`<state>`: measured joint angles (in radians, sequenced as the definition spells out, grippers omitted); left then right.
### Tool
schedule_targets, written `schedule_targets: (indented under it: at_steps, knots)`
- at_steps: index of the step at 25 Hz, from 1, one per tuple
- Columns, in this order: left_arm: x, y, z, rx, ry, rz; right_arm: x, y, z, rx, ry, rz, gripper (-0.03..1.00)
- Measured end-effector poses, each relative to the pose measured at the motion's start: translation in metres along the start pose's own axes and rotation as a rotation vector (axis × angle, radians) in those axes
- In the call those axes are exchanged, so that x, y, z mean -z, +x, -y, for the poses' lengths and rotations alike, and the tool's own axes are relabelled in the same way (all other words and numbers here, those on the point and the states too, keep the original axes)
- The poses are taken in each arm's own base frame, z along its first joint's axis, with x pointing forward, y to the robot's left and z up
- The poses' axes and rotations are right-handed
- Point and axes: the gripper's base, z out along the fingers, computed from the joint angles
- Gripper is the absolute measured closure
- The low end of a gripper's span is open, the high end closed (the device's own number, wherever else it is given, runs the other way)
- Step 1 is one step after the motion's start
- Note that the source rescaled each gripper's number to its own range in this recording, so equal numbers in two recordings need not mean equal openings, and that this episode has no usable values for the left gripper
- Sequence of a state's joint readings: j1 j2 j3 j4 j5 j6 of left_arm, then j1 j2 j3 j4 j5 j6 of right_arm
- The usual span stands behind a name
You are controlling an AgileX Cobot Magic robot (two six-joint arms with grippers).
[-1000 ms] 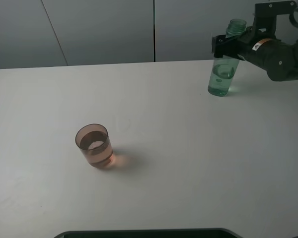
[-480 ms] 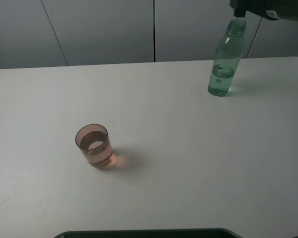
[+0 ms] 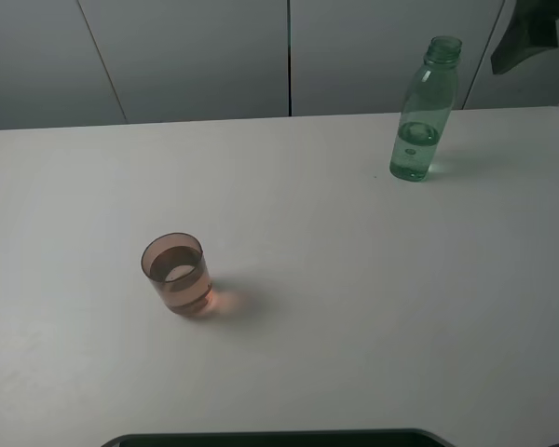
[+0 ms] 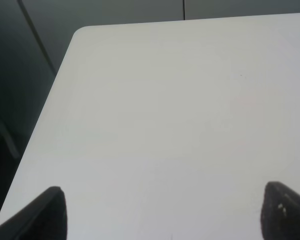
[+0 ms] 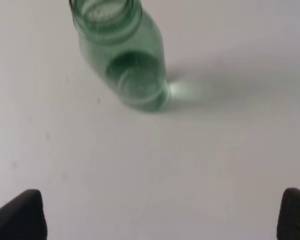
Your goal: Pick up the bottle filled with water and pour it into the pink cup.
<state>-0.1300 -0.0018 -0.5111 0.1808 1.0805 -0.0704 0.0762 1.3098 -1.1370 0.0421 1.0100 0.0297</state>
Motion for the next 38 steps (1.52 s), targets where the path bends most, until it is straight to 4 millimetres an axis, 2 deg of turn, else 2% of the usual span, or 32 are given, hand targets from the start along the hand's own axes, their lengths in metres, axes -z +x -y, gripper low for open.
schedule_targets:
  at_steps: [3,7,13,19,25,32,38]
  knots:
    - [0.0,0.0,0.0,0.0,0.0,0.0,0.025,0.022,0.005,-0.009,0.053,-0.084,-0.03]
    - [0.0,0.0,0.0,0.0,0.0,0.0,0.046,0.051,0.009,-0.027,0.089,-0.06,-0.03]
    - [0.0,0.0,0.0,0.0,0.0,0.0,0.046,0.113,0.013,-0.077,0.1,-0.076,-0.03]
    - [0.0,0.0,0.0,0.0,0.0,0.0,0.057,0.159,0.015,-0.096,0.092,0.016,-0.03]
    - [0.0,0.0,0.0,0.0,0.0,0.0,0.066,0.187,0.016,-0.094,0.082,0.18,-0.03]
    - [0.0,0.0,0.0,0.0,0.0,0.0,0.064,0.218,0.02,-0.071,0.092,0.352,-0.03]
    - [0.0,0.0,0.0,0.0,0.0,0.0,0.071,0.239,0.022,-0.065,0.096,0.479,-0.03]
